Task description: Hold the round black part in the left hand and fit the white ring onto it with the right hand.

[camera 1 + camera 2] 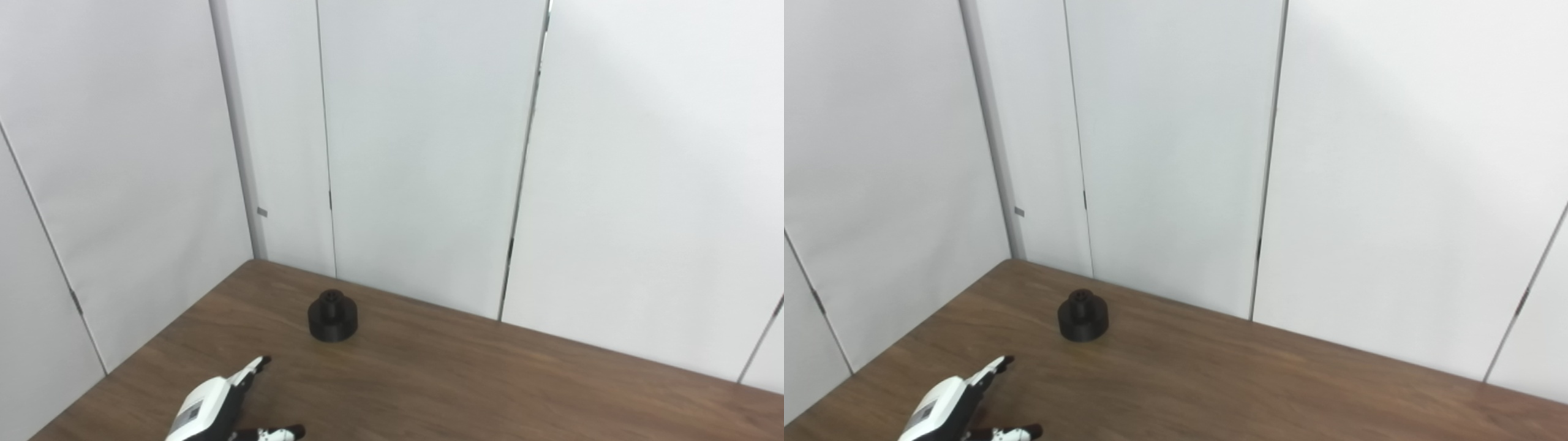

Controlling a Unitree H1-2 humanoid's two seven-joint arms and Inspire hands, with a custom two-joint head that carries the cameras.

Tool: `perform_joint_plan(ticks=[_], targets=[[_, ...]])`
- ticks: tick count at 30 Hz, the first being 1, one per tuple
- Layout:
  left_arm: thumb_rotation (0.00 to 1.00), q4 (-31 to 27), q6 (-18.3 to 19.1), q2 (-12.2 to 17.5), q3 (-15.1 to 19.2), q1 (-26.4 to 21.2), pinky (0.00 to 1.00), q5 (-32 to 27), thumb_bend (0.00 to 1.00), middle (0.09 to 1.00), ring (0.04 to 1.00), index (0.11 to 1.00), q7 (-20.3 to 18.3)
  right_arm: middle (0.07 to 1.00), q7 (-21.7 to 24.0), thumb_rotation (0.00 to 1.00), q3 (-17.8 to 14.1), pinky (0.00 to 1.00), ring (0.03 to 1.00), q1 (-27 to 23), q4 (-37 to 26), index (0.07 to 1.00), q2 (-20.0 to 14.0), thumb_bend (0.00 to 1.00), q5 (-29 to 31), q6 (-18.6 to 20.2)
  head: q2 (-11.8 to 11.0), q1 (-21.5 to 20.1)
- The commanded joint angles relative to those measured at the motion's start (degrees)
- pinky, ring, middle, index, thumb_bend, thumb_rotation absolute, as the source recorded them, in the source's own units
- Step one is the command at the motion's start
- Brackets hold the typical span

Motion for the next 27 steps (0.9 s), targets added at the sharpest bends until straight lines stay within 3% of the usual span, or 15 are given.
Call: perform_joint_plan(ticks=[1,10,17,27], targets=[[0.51,-0.57,-0.2,1.77,-0.29,-2.79,0.88,1.16,0.97,0.943,0.962,0.94,0.71,1.0,-0.4,1.0,0.05,1.0,1.0,0.29,0.34,1.0,0.43,0.61,0.03,-0.34,0.02,-0.02],[0.53,3.36,0.13,2.81,-2.0,-6.64,0.93,1.57,1.0,0.948,0.965,0.941,1.23,0.995,-0.62,1.0,0.28,1.0,1.0,0.23,0.0,1.0,0.65,0.62,-0.07,0.23,0.06,-0.15],[0.61,9.99,-0.63,5.48,-3.67,-11.83,0.99,3.24,1.0,0.946,0.974,0.945,2.54,1.0,-0.19,1.0,0.4,1.0,1.0,-0.26,0.99,1.0,0.58,0.61,0.22,-0.67,0.05,-0.55],[0.58,18.37,-1.18,7.11,-6.1,-18.4,1.0,3.96,1.0,0.938,0.972,0.916,4.73,1.0,-0.39,1.0,0.6,1.0,1.0,-0.26,0.89,1.0,0.93,0.63,0.07,-0.86,0.1,-1.08]])
